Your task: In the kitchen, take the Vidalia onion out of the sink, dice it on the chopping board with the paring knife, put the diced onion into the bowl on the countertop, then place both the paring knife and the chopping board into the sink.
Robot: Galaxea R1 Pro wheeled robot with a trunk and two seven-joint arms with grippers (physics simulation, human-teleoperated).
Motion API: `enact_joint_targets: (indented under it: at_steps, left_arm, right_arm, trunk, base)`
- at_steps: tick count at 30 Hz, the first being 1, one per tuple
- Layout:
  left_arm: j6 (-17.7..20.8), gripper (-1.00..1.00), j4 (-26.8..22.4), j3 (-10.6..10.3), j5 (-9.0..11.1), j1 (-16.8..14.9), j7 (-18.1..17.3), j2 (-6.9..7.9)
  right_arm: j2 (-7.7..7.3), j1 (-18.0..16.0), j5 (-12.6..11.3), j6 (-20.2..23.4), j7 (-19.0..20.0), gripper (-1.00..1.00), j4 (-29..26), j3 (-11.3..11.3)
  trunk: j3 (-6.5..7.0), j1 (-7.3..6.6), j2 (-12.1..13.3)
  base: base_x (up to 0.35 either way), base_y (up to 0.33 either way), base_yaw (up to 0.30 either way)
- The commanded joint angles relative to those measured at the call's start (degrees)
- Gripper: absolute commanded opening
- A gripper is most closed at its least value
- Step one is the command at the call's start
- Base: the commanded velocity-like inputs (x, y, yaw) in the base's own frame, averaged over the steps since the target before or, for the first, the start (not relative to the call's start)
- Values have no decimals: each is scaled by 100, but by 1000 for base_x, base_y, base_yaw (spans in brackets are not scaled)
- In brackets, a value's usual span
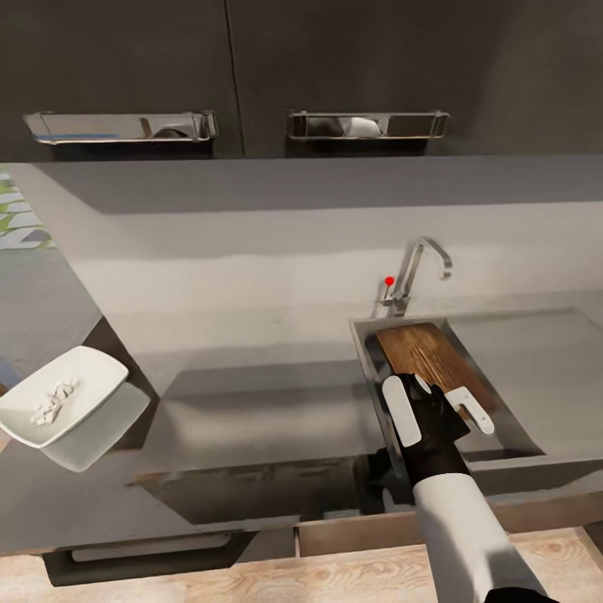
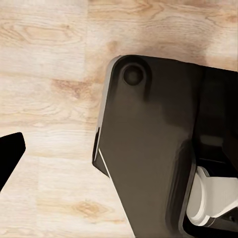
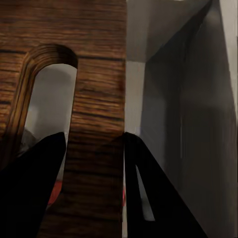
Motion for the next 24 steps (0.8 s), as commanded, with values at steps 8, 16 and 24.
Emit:
enact_joint_targets:
  at_steps: [8,16,24]
  left_arm:
    - [-1,100,-2,7,42,3,-34,-1]
    - [-1,100,-1,7,42,5,-34,0]
    - [-1,100,-1,7,42,4,-34,-1]
  right_arm:
    - [4,-2,-11,38,-18,-100,-7,-8]
    - [4,-4,-13,38,-16,-100,-6,-8]
    - [4,-5,-286,38,-11,-100,0,-8]
  trunk:
    - [-82,5,-10]
    - [-155,5,-10]
    - [-228,5,-10]
  base:
    - [82,0,0]
    - [2,0,0]
    - [0,0,0]
